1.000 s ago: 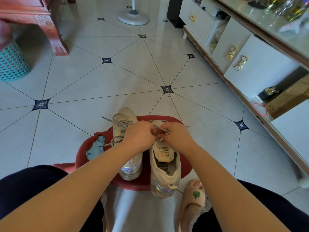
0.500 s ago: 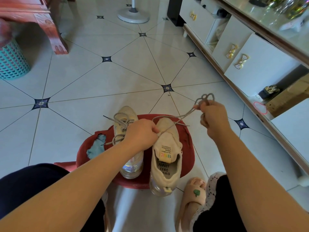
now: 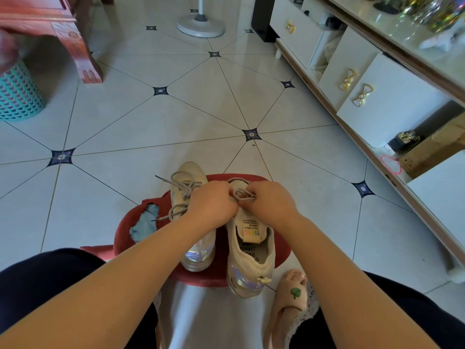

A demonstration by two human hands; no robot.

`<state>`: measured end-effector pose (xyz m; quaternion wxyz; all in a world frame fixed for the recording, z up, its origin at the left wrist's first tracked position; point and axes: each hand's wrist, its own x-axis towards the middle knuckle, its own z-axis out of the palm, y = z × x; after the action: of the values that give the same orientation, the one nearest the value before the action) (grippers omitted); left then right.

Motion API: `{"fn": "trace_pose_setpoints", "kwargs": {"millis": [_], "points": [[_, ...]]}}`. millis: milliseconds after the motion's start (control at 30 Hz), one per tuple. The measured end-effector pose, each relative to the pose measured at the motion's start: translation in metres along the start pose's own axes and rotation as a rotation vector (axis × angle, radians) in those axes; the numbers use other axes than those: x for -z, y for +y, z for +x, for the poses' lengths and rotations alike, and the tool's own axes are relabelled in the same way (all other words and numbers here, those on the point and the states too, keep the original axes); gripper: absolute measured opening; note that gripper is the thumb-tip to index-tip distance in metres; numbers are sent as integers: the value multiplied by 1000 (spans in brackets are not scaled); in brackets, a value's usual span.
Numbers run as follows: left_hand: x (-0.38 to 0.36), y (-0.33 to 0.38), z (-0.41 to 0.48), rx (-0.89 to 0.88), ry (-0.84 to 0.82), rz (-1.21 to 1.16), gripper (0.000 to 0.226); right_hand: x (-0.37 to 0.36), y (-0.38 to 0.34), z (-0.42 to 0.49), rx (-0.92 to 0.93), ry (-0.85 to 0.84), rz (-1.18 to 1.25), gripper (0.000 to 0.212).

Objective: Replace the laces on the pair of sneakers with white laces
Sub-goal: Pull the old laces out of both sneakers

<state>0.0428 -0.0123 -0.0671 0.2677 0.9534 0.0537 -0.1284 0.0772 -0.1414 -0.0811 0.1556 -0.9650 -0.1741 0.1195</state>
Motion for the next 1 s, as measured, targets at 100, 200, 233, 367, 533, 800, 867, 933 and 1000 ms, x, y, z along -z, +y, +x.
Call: {"fn": "trace_pose_setpoints", "kwargs": {"millis": [100,200,233,367,533,800,867,933,1000], "points": [[0,-2,-1,-2,3,-19,10,5,7,3,-78,154,13,11],[-1,-4,-2,-6,19,-59,18,30,23,9,-153,314,241,27],[-1,-4,-2,-6,16,-66,19,35,25,10,-133,274,258,33],[-1,-2,-2,1,8,-57,21,10,8,-1,-60,-32,135,38],[-1,-1,-2,-1,12,-16,15,2,4,2,1,21,-111,32],[3,-1,-3,-14,16,-167,11,27,29,2,-260,406,394,17],[3,0,-2,-21,32,-186,10,29,29,1,-279,410,537,17],[2,2,-3,-20,41,-169,13,28,23,-1,-272,316,684,15],[1,2,-3,-15,47,-145,17,26,17,-3,-285,170,811,17]]}}
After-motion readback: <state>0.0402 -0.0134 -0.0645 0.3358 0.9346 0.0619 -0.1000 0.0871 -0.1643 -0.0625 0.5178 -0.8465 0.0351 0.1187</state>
